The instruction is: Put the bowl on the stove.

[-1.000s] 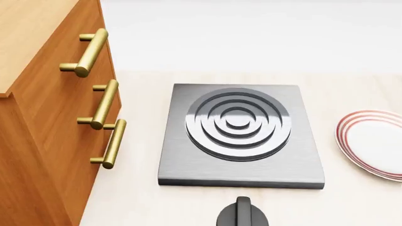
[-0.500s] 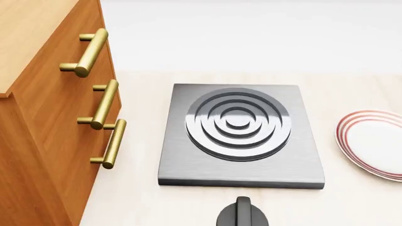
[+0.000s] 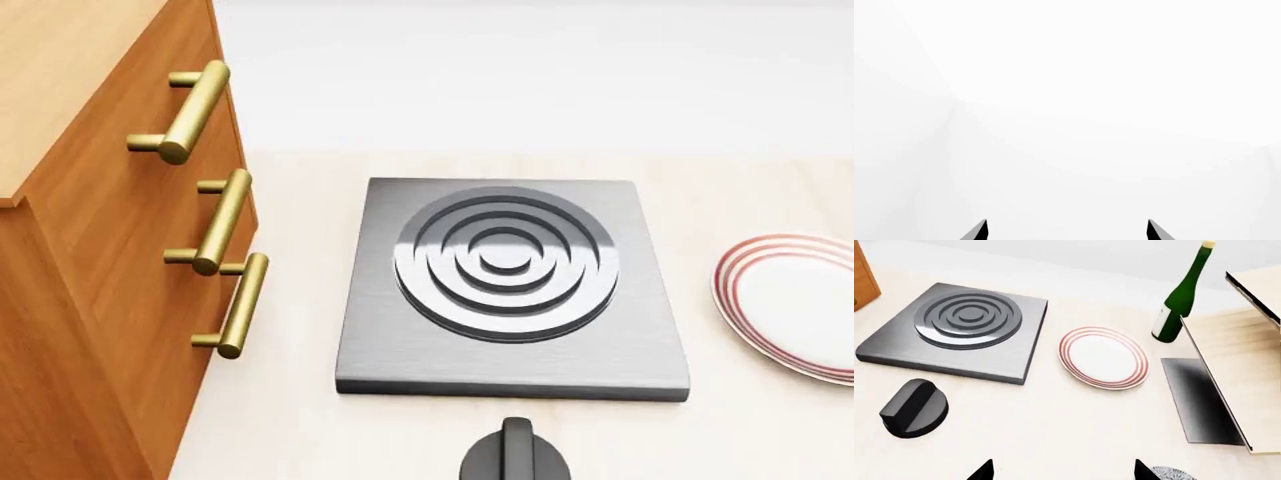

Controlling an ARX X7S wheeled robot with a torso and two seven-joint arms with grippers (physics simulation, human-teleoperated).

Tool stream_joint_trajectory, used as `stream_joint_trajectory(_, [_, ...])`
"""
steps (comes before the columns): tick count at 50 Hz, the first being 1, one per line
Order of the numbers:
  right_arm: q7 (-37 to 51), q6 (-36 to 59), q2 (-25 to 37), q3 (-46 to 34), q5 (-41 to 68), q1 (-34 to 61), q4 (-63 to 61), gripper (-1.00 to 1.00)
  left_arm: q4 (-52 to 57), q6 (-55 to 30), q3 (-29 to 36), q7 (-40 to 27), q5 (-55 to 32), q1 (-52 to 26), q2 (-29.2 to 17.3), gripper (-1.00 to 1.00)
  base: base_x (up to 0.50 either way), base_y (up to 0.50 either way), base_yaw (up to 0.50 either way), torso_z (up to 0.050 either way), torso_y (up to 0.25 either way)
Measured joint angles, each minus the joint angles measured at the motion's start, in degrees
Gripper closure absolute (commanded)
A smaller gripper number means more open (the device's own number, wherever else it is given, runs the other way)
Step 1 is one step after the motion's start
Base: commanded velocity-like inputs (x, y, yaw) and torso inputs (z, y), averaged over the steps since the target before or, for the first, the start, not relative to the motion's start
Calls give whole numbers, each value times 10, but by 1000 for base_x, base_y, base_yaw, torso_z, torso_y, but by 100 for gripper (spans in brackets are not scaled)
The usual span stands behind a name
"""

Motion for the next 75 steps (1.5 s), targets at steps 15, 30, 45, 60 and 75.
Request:
stream_joint_trajectory(15, [11,18,-7,-18,5,-7,33,-100,-3,1,5,2,3,0,2,-100,0,0,0,0,0])
stream_joint_trajectory(30, [20,14,-20,-12,-8,-15,49,-100,-5,0,11,3,5,-3,5,-100,0,0,0,0,0])
stream_joint_trajectory(45, [47,-4,-22,-37,-37,-15,64,-100,-5,-1,14,3,5,-6,6,-100,0,0,0,0,0])
stream_joint_trajectory(60, [105,-46,-10,-160,-87,12,107,-100,-6,-1,17,3,7,-8,7,-100,0,0,0,0,0])
stream_joint_trajectory(75, [156,-80,1,-300,-113,86,161,-100,-6,-3,23,4,9,-11,8,-100,0,0,0,0,0])
